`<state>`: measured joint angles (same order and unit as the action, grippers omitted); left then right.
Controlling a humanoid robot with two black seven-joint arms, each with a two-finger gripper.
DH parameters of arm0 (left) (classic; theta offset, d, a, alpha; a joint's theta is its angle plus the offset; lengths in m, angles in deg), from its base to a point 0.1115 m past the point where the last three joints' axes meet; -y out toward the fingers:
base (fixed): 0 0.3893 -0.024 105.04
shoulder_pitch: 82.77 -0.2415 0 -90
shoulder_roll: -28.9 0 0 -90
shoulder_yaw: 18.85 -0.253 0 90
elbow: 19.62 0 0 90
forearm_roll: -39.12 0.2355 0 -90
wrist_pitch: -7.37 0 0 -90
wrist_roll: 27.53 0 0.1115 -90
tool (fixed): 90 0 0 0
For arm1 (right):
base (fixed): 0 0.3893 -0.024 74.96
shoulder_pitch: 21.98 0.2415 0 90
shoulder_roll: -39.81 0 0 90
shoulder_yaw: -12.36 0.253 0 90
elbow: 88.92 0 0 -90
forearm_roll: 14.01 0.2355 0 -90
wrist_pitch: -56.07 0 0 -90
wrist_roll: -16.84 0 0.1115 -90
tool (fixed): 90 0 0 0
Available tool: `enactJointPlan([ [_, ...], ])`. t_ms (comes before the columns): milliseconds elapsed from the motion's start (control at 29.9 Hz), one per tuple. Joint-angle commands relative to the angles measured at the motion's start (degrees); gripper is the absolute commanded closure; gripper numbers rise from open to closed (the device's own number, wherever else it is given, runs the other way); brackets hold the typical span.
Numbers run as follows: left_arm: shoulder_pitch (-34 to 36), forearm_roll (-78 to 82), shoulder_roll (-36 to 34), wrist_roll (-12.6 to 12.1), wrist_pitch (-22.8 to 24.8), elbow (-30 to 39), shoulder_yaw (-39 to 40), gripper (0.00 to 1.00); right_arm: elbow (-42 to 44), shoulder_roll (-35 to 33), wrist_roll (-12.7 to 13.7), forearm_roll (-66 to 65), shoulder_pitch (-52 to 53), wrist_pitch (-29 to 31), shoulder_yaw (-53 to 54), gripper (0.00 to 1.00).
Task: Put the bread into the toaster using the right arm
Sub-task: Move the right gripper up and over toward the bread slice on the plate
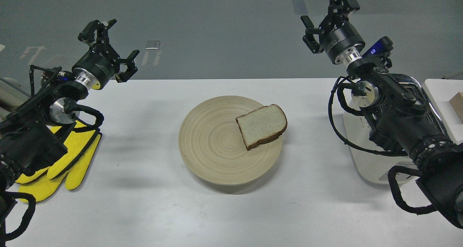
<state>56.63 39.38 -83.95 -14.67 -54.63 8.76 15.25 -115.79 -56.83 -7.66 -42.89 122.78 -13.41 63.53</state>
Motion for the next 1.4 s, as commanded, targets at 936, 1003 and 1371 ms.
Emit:
enactJointPlan([
  [936,-0.01,0.00,0.00,-0.11,0.00,0.00,0.00,0.00,-9.78,-12.71,2.35,-0.74,29.60,7.48,-61.34,0.00],
  [1003,-0.01,0.00,0.00,-0.02,0.00,0.00,0.00,0.00,-9.34,-10.69,2.35,-2.05,31.71,7.48,-67.31,0.00],
  [1371,-0.01,0.00,0.00,-0.02,0.00,0.00,0.00,0.00,-6.98,-2.87,2.00,-13.04,35.33,7.48,-83.42,0.00],
])
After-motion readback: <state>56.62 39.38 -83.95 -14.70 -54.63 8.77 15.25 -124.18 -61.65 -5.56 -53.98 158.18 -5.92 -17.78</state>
